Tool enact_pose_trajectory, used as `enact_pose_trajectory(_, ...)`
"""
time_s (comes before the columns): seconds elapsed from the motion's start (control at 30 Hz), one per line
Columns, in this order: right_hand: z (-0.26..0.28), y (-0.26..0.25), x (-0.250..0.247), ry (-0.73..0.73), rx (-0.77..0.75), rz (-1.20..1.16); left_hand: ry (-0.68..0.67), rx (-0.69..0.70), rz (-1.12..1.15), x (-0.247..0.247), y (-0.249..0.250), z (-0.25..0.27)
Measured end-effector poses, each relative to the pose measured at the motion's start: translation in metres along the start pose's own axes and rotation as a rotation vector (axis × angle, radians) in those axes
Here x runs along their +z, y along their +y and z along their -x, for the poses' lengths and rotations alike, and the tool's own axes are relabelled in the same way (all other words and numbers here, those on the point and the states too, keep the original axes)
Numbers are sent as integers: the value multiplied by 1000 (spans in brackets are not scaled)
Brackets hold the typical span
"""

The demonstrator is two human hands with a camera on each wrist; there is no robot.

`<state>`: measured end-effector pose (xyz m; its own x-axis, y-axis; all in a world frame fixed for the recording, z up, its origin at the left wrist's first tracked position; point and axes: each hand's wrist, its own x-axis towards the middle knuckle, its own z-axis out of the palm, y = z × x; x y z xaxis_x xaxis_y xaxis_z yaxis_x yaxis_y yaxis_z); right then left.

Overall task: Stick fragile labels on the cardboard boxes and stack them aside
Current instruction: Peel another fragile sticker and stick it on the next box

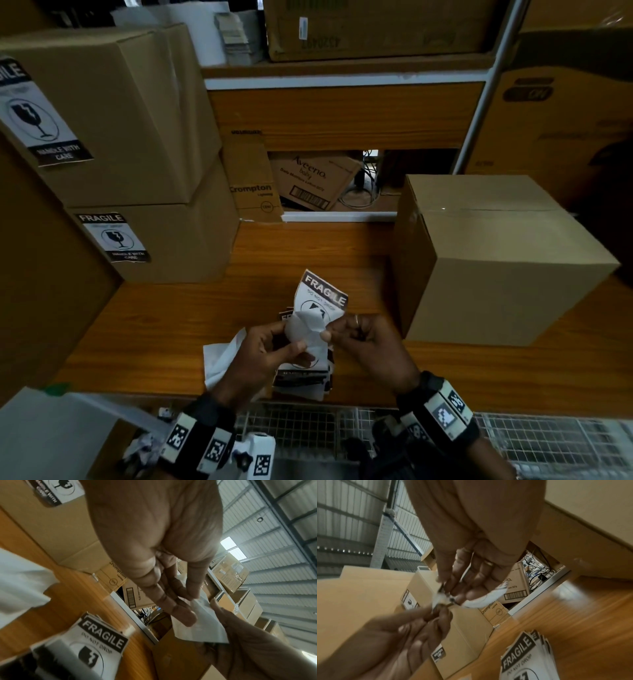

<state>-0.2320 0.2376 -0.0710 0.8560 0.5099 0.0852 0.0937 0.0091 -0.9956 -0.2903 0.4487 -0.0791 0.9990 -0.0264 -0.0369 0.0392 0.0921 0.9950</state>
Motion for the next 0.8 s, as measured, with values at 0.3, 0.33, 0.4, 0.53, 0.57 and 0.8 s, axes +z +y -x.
enact_pose_trajectory(0.3, 4, 16, 16, 136, -78, -14, 167, -21, 82, 12, -25, -2)
enact_pose_trajectory(0.33, 5, 17, 16, 128, -71, -16, 180, -31, 85, 11, -27, -4)
enact_pose_trajectory(0.4, 10, 18, 17, 101, -55, -14, 189, -42, 84, 10, -28, -5)
enact_pose_trajectory(0.53, 13, 27, 23, 146, -64, 35, 157, -33, 106, 10, -26, -2)
enact_pose_trajectory(0.57, 13, 29, 25, 173, -66, 47, 150, -32, 105, 11, -26, -1)
enact_pose_trajectory(0.8, 9, 26, 24, 199, 12, 58, 131, -6, 13, 2, -27, -7)
